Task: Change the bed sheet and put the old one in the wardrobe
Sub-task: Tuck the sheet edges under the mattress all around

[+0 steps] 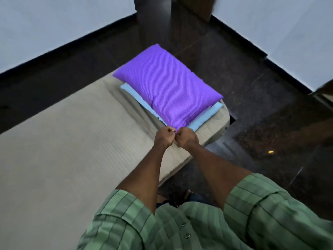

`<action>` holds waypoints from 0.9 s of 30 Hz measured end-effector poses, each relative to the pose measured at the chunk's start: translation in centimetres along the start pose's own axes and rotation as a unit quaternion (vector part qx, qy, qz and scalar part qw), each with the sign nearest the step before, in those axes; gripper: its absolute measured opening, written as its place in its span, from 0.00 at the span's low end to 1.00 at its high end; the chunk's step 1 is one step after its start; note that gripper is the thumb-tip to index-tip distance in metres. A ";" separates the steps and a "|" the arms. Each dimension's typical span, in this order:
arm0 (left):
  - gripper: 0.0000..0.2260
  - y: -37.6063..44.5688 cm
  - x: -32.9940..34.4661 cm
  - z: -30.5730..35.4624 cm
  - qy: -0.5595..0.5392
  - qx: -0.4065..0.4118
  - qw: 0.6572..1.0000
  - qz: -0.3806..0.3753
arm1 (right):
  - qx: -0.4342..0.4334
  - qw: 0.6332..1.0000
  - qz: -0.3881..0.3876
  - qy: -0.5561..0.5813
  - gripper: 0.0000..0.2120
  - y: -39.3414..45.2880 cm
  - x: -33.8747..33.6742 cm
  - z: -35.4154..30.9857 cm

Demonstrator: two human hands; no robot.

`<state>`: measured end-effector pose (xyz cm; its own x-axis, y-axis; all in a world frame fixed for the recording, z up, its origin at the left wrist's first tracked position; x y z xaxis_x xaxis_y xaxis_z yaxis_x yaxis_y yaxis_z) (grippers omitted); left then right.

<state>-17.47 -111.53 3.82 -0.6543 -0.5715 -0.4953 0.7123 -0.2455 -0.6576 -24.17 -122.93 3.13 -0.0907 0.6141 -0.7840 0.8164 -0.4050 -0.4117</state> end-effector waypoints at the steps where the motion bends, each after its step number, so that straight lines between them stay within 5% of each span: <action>1: 0.12 0.4 -0.9 1.2 -0.014 0.003 1.000 0.009 | -0.001 1.000 0.011 0.007 0.14 0.6 -1.1 -0.7; 6: 0.13 3.4 -3.9 6.2 -0.055 0.023 0.998 -0.008 | -0.023 0.998 0.061 0.020 0.12 4.1 -5.1 -3.3; 12: 0.17 9.6 -8.3 12.9 -0.056 0.042 0.997 0.042 | -0.069 0.993 0.088 0.021 0.21 12.0 -10.8 -6.4; 21: 0.19 20.3 -8.6 14.6 -0.026 -0.071 0.986 0.149 | -0.136 0.988 0.020 -0.066 0.35 29.3 -14.1 -6.1; 25: 0.38 23.1 -9.5 12.1 -0.046 -0.201 0.929 0.306 | -0.092 0.992 -0.016 -0.088 0.57 37.4 -14.6 -2.7; 27: 0.55 26.7 -7.4 8.0 -0.150 -0.271 0.910 0.275 | -0.028 0.997 -0.050 -0.043 0.71 40.6 -13.7 0.6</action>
<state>8.47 -120.07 -5.56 -0.0803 -0.6998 -0.7098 0.6273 0.5179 -0.5816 9.93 -148.20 -3.11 -0.2198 0.5887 -0.7779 0.8313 -0.3042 -0.4651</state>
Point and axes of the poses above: each hand's wrist, its own y-axis towards the middle knuckle, its own x-axis out of the palm, z = x × y, the point moved 7 cm from there along y, towards the middle knuckle, and after that the axes turned 11 degrees about -x, right-handed, at the moved point
